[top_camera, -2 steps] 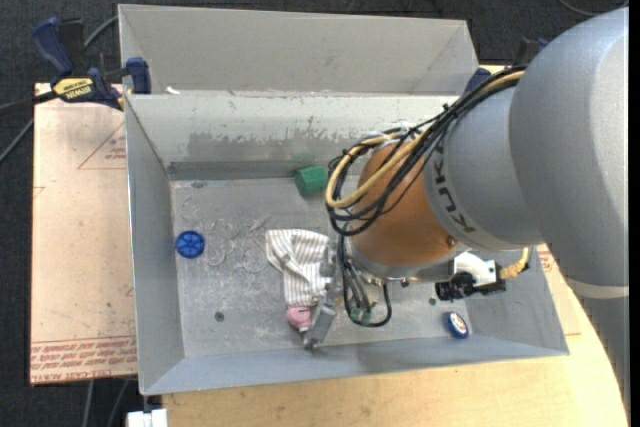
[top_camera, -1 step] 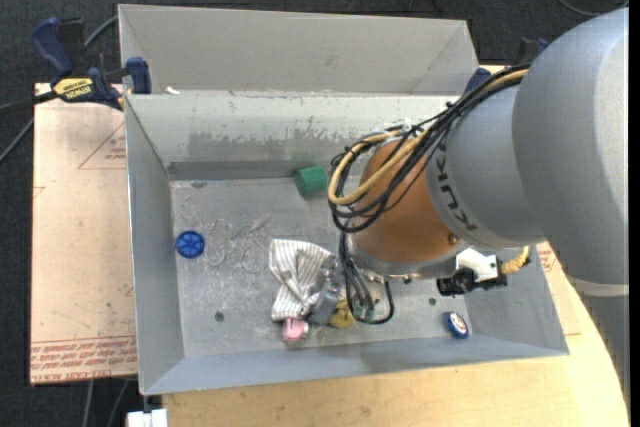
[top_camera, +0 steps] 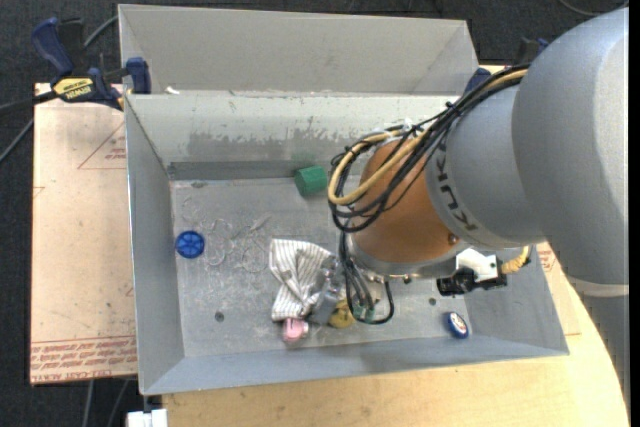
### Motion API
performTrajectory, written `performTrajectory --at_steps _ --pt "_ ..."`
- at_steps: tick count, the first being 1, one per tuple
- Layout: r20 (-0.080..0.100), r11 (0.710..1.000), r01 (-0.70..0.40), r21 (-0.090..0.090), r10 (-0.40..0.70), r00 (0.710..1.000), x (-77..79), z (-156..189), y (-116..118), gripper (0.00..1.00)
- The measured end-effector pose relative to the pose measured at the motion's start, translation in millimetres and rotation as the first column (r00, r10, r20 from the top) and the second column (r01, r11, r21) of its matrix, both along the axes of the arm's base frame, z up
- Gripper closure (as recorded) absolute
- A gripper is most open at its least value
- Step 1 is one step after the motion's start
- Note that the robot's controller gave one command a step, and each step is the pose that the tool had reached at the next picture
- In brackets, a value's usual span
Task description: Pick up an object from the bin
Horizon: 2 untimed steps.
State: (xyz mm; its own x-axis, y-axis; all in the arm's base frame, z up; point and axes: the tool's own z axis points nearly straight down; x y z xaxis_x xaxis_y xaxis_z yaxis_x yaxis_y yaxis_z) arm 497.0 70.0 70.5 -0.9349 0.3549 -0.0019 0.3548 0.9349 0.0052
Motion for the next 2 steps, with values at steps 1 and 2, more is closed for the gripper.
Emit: performTrajectory --at_steps 1,2 --pt "0.009 1.000 -0.027 0.001 0.027 1.000 14.5 79.6 -1.8 1.00" --pt "0.002 0.999 -0.036 0.000 0.036 0.999 6.9 183.5 -0.3 1.00"
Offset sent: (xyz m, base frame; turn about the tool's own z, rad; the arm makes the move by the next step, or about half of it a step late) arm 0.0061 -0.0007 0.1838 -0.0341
